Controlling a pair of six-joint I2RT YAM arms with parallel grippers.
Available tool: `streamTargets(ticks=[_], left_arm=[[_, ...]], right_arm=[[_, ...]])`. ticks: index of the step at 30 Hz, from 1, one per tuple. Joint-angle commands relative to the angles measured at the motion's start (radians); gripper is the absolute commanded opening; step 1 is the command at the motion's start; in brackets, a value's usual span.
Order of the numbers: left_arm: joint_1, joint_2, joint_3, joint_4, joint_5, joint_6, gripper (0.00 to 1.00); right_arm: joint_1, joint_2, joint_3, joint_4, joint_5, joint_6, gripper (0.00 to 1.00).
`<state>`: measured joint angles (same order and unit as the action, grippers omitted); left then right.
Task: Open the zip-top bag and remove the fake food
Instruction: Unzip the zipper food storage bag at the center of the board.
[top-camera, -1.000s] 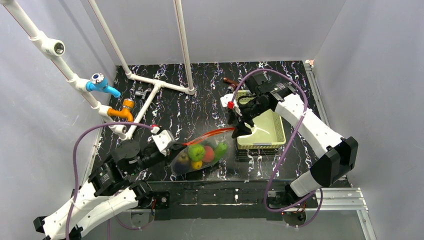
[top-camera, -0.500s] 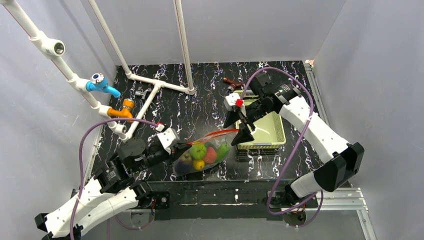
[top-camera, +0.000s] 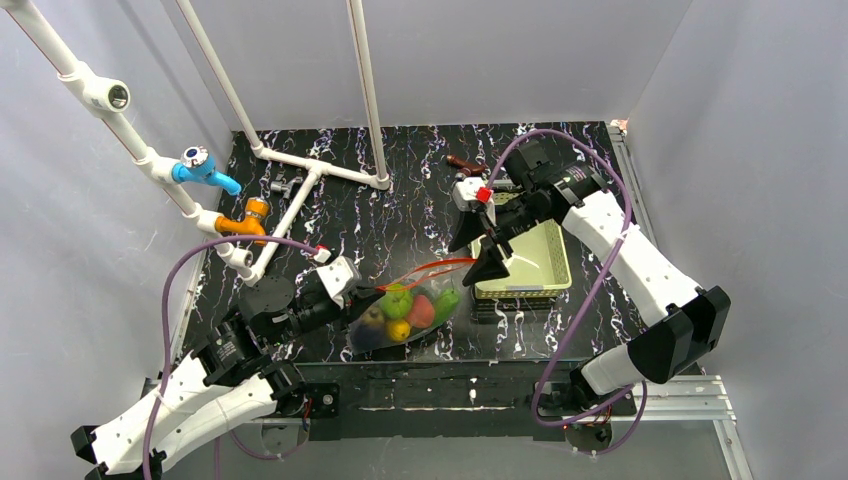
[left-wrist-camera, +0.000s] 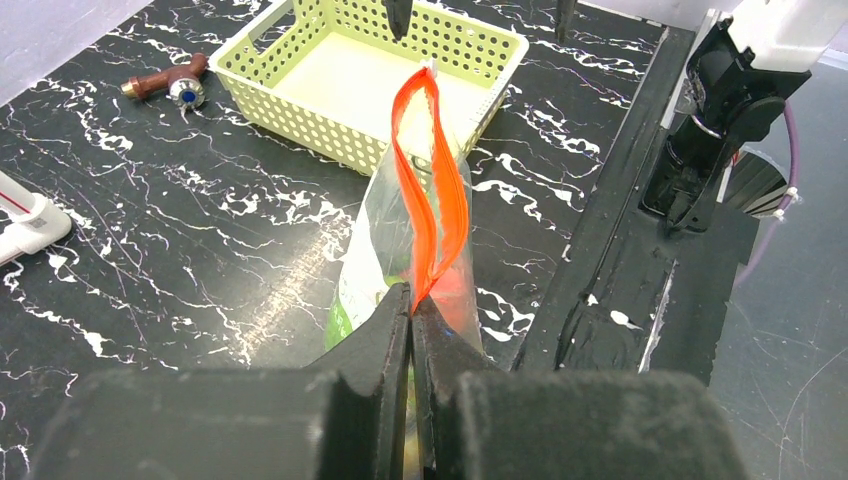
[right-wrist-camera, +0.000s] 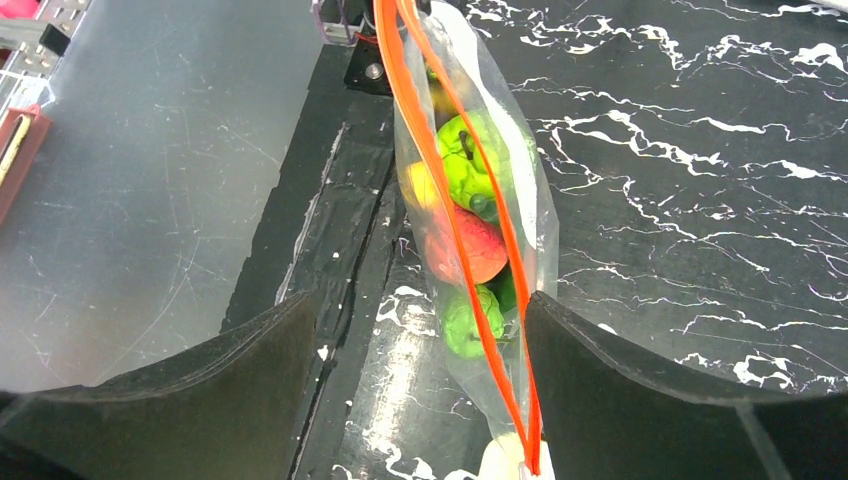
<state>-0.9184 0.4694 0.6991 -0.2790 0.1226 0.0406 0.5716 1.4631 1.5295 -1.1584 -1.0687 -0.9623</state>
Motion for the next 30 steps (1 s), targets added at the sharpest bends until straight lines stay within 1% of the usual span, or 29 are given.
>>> streamTargets(ticks=[1, 4, 7, 12, 14, 17, 30], left_arm=[[0.0, -0.003, -0.009, 0.03, 0.019, -0.007, 0.0], [-0.001, -0.001, -0.013, 0.035, 0.022, -0.008, 0.0], [0.0, 0.004, -0.014, 0.043, 0.027, -0.01, 0.0], [-0.001, 0.014, -0.011, 0.047, 0.029, -0.01, 0.0], [-0.001, 0.018, -0.011, 0.049, 0.033, -0.008, 0.0], [0.0, 0.022, -0.012, 0.052, 0.032, -0.009, 0.0], [-0.001, 0.014, -0.012, 0.049, 0.032, -0.009, 0.0]], right_arm=[[-0.007, -0.031, 0.013, 0.05, -0.031, 0.053, 0.82], [-0.004, -0.025, 0.006, 0.075, -0.028, 0.08, 0.8], [0.003, -0.021, -0.006, 0.116, 0.002, 0.124, 0.76], [0.007, -0.005, -0.018, 0.233, 0.06, 0.246, 0.64], [0.01, 0.002, -0.021, 0.268, 0.089, 0.288, 0.57], [0.03, 0.012, -0.035, 0.307, 0.131, 0.319, 0.51], [0.106, 0.052, -0.072, 0.327, 0.266, 0.319, 0.51]])
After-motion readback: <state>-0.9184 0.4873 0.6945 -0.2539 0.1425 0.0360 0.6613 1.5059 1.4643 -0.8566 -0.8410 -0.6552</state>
